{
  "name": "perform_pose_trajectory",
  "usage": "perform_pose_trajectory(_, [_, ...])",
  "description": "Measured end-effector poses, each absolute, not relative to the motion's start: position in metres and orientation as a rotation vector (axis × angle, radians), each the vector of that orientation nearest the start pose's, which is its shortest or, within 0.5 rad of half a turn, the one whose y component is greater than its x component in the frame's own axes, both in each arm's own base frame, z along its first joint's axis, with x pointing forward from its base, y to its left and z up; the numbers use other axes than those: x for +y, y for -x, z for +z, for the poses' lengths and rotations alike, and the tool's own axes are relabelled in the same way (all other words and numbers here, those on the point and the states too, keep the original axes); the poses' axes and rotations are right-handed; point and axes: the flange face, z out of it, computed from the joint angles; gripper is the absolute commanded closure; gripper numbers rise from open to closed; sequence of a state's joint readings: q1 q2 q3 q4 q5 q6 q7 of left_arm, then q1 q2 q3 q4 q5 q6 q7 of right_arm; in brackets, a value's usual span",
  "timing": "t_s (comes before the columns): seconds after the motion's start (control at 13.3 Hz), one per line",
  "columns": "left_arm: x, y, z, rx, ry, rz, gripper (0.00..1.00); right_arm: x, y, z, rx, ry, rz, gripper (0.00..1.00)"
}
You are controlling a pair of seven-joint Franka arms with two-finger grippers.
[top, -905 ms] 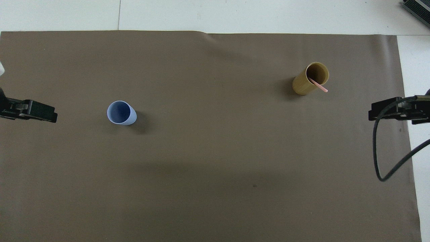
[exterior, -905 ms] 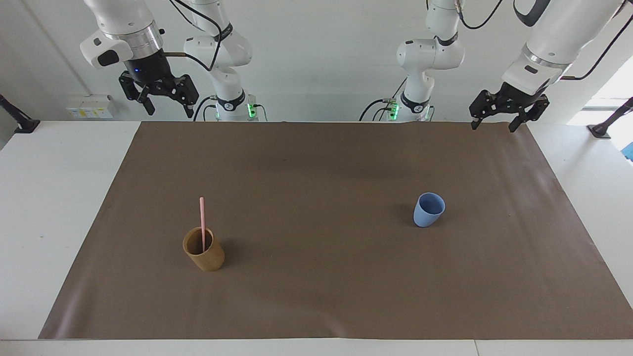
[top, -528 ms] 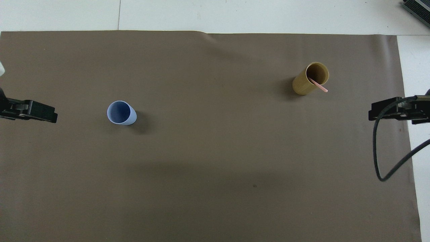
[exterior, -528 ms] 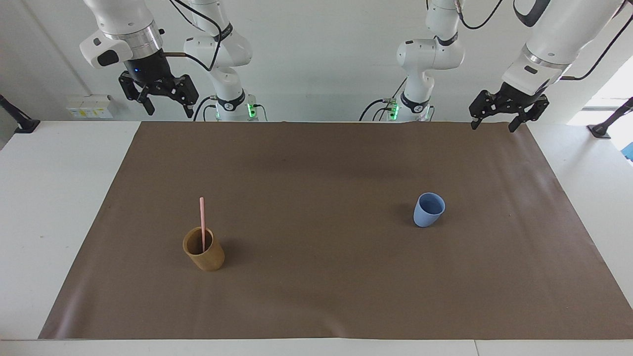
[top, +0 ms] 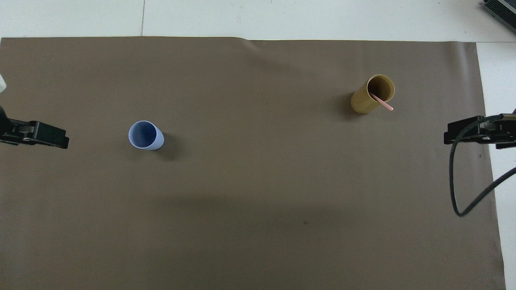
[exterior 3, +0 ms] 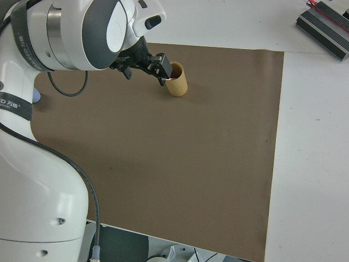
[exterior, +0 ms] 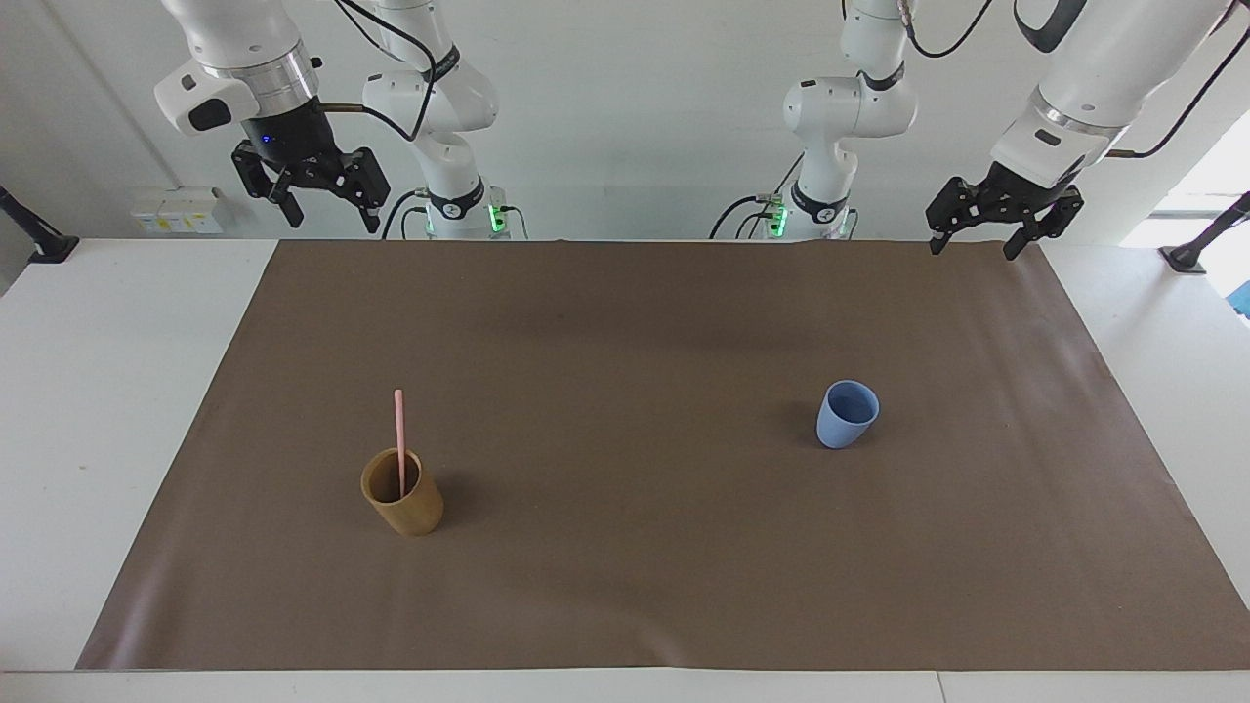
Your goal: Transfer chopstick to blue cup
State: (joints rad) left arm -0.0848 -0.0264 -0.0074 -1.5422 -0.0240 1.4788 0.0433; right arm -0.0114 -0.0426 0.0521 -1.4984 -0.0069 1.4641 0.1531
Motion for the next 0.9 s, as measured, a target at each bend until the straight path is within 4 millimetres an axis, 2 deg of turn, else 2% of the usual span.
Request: perform_pose_trajectory(0.9, [-0.052,-0.529,0.633,0.216,3.155,0.101,0.0,0.021,-0.529,0.672,0.178,3.145,-0.014,0.0])
